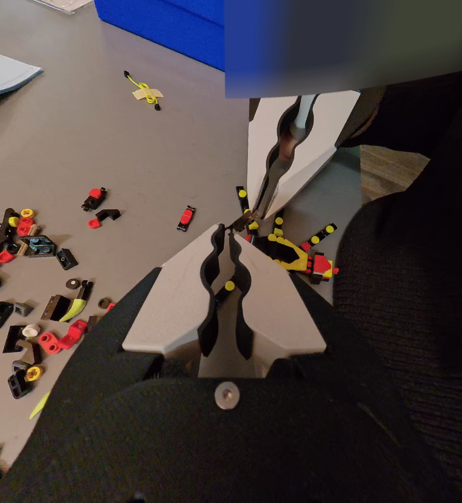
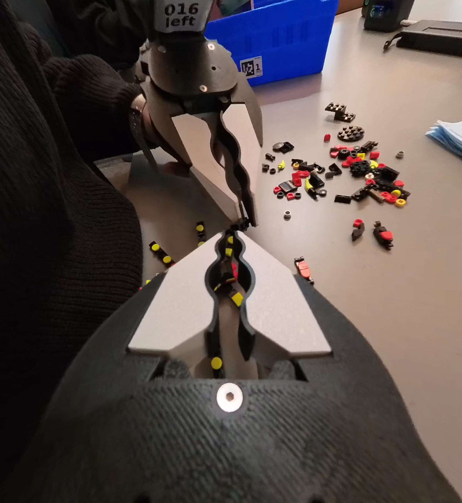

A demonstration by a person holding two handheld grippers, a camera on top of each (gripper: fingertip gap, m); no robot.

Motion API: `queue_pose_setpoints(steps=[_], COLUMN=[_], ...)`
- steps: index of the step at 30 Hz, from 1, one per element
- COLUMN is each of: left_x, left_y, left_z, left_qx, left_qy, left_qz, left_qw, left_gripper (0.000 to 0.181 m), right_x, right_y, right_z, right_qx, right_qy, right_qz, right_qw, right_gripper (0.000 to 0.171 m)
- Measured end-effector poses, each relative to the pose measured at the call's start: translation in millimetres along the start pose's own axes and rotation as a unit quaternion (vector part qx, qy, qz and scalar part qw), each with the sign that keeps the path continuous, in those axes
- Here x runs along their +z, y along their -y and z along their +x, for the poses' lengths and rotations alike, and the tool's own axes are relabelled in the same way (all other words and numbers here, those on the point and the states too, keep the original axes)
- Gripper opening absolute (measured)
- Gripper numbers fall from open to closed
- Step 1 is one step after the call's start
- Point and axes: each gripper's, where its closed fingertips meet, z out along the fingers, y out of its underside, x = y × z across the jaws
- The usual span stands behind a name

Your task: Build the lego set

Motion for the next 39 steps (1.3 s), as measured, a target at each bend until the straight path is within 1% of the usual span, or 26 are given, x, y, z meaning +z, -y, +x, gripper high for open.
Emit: queue_pose_setpoints(steps=[3, 7, 9, 10, 13, 17, 20, 25, 30, 34, 39], left_x=[-1, -3, -4, -5, -6, -3, -3, -11, -15, -14, -13], left_y=[1, 3, 4, 4, 6, 7, 15, 36, 48, 51, 53], left_z=[1, -1, -5, -7, -10, -9, -5, -4, -10, -8, -5], left_qx=[-0.003, -0.008, -0.016, -0.019, -0.032, -0.055, -0.088, -0.155, -0.211, -0.222, -0.219], left_qy=[-0.008, -0.009, -0.003, 0.002, 0.004, -0.002, -0.021, -0.059, -0.065, -0.071, -0.076], left_qz=[0.009, 0.018, 0.021, 0.024, 0.030, 0.031, 0.054, 0.122, 0.164, 0.174, 0.179], left_qw=[1.000, 1.000, 1.000, 1.000, 0.999, 0.998, 0.994, 0.979, 0.961, 0.957, 0.956], left_gripper=[0.002, 0.002, 0.002, 0.002, 0.002, 0.002, 0.002, 0.001, 0.001, 0.001, 0.001], right_x=[-1, -4, -6, -7, -10, -10, -13, -21, -22, -23, -23], right_y=[3, 7, 9, 10, 14, 19, 27, 45, 57, 64, 64], right_z=[1, 8, 12, 15, 20, 20, 21, 25, 27, 29, 31], right_qx=[0.009, 0.048, 0.065, 0.072, 0.076, 0.042, 0.027, 0.092, 0.125, 0.139, 0.131], right_qy=[0.001, -0.003, -0.004, -0.006, -0.018, -0.042, -0.059, -0.040, -0.041, -0.041, -0.055], right_qz=[0.012, 0.035, 0.048, 0.055, 0.070, 0.075, 0.098, 0.169, 0.212, 0.239, 0.237], right_qw=[1.000, 0.998, 0.997, 0.996, 0.994, 0.995, 0.993, 0.980, 0.968, 0.960, 0.961], right_gripper=[0.002, 0.004, 0.019, 0.024, 0.030, 0.027, 0.025, 0.025, 0.020, 0.017, 0.018])
